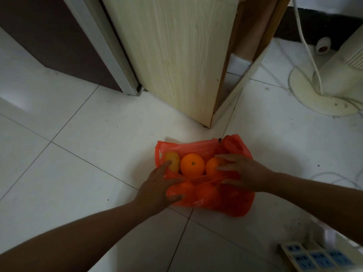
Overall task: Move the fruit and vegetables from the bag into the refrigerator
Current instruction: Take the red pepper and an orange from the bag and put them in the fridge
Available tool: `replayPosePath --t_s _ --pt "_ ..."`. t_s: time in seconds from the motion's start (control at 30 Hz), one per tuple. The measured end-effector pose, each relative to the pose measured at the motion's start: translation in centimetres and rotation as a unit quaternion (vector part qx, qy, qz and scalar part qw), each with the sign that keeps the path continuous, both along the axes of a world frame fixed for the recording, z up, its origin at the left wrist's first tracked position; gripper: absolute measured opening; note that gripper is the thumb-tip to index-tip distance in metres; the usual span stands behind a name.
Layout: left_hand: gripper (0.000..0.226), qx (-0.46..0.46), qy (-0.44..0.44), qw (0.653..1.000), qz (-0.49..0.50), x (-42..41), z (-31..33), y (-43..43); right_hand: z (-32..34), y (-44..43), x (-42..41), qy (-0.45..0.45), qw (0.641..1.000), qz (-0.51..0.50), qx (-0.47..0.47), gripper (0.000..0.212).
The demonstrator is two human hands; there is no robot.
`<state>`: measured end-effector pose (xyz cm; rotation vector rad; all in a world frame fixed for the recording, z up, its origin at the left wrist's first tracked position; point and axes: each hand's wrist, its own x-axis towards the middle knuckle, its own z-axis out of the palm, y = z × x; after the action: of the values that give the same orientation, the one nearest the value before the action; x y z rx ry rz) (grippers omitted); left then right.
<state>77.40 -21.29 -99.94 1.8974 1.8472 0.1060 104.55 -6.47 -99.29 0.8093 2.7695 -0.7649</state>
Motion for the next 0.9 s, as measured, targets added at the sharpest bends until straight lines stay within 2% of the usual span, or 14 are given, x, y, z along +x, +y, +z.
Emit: replayPosePath --t_s 0.07,0.23,0.37,0.47,0.53,0.63,0.77,0.9 --pt "0.069 0.006 0.030 0.999 0.032 0.3 1.0 0.8 1.0 0.3 -0.8 0.015 1.000 -0.013 -0.016 0.050" --pt "0.074 0.048 0.083 0.992 0.084 0.0 3.9 3.9 3.6 1.4 -3.3 0.075 0.992 -0.089 -0.046 0.048" --pt "0.052 0.116 0.121 0.979 0.117 -0.6 5.1 6.3 3.7 1.6 -4.6 0.105 0.983 -0.146 -0.048 0.043" --pt "0.055 0.113 0.041 0.992 0.042 -0.5 4.9 7.2 3.3 0.9 -4.3 0.078 0.988 -0.130 -0.035 0.036" --pt "0.062 0.071 -0.033 0.996 -0.042 0.0 4.3 6.9 2.8 0.3 -3.8 0.052 0.992 -0.114 -0.024 0.033" --pt "0.057 0.009 -0.093 0.987 -0.131 0.7 3.2 5.1 2.0 -0.4 -2.6 0.016 0.993 -0.117 -0.022 0.038" --pt "0.064 -0.050 -0.107 0.985 -0.123 1.4 2.2 2.6 1.5 -2.1 -0.4 0.014 0.982 -0.184 -0.044 0.052" --pt "0.065 -0.061 -0.115 0.986 -0.099 2.1 2.3 2.4 1.6 -2.5 -0.3 0.035 0.972 -0.221 -0.073 0.053"
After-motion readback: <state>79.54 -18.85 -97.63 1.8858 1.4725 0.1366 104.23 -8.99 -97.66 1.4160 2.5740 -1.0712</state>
